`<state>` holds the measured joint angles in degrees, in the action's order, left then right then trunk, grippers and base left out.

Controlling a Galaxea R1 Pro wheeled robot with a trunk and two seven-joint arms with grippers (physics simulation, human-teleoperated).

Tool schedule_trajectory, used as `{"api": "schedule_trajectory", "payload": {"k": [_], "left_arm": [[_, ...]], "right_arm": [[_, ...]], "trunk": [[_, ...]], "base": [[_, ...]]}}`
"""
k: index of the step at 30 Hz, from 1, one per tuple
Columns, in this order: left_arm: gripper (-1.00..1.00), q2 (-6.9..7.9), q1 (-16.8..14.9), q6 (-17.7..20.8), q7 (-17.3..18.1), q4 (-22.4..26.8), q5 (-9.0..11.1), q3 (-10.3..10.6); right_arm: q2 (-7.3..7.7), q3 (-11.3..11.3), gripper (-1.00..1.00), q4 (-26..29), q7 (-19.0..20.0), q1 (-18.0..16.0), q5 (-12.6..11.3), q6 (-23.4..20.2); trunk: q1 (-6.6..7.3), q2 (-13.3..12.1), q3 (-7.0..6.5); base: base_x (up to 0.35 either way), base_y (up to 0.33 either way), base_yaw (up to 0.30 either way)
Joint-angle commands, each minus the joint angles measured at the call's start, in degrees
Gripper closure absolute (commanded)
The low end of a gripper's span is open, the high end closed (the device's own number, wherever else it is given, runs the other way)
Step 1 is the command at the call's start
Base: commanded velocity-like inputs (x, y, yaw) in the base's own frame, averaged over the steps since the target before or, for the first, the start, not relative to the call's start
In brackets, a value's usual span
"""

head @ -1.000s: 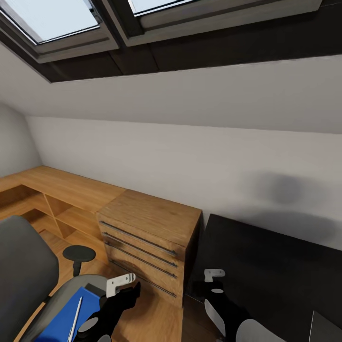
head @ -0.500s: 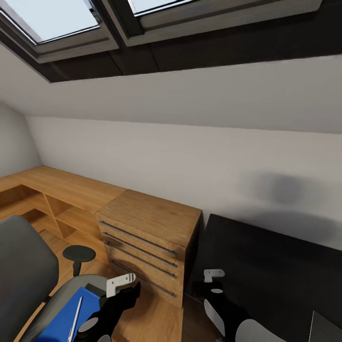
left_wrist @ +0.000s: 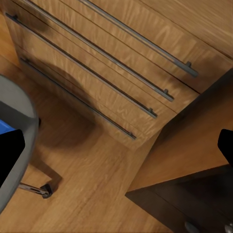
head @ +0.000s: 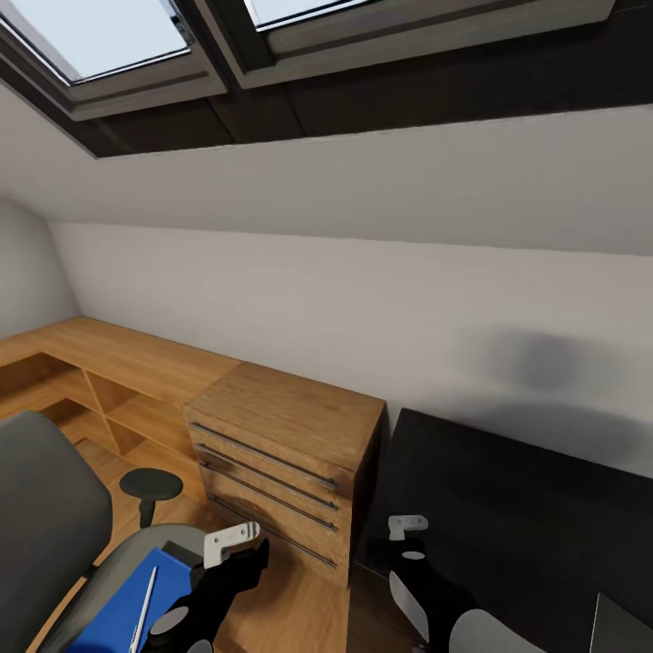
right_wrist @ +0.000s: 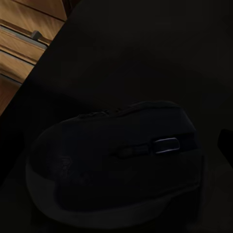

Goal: In the bedroom, organize the workspace by keeping the computer under the desk, ensuring the monitor is on the desk, placing the keyboard on the desk next to the monitor, placing the mouse on the desk next to the keyboard, moving the folder from the swivel chair onto the desk next to the mouse, stacking the notebook on top of the folder with the pen on top of the notebook, and positioning the swivel chair next to the desk.

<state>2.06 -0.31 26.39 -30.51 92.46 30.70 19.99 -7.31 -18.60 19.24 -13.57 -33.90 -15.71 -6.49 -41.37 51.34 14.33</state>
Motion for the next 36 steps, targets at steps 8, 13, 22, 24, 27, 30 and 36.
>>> {"api": "schedule_trajectory", "payload": {"k": [8,13,22,24,27,30,36], "left_arm": [[-1.00,0.05,-0.04,0.07,-0.52,0.15,0.50,0.22],[-1.00,0.05,-0.04,0.07,-0.52,0.16,0.50,0.22],[-1.00,0.02,-0.02,-0.02,-1.47,0.16,0.49,0.22],[-1.00,0.03,-0.01,-0.02,-1.61,0.16,0.50,0.22],[-1.00,0.03,-0.03,-0.02,-1.69,0.14,0.50,0.22],[-1.00,0.02,-0.03,-0.02,-1.72,0.13,0.50,0.22],[-1.00,0.05,-0.04,-0.02,-1.75,0.11,0.50,0.22]], "right_arm": [[0.09,-0.52,-1.00,0.17,-0.32,-0.03,-0.47,-1.28],[0.06,-0.50,-1.00,0.18,-0.32,-0.03,-0.47,-1.75],[0.02,-0.55,-1.00,0.18,-0.31,-0.03,-0.47,-2.02],[0.02,-0.56,-1.00,0.18,-0.31,-0.03,-0.47,-2.03],[0.02,-0.56,-1.00,0.18,-0.31,-0.03,-0.47,-2.01],[0.02,-0.56,-1.00,0.18,-0.31,-0.03,-0.47,-1.98],[0.02,-0.57,-1.00,0.18,-0.31,-0.03,-0.47,-1.95]], "trunk": [[-0.01,0.05,0.07],[-0.23,0.45,0.25],[-1.77,3.26,1.50],[-1.77,3.26,1.50],[-1.77,3.26,1.50],[-1.77,3.26,1.50],[-1.77,3.26,1.50]], "base": [[0.000,0.000,0.000],[0.000,0.000,0.000],[0.000,0.000,0.000],[0.000,0.000,0.000],[0.000,0.000,0.000],[0.000,0.000,0.000],[0.000,0.000,0.000]]}}
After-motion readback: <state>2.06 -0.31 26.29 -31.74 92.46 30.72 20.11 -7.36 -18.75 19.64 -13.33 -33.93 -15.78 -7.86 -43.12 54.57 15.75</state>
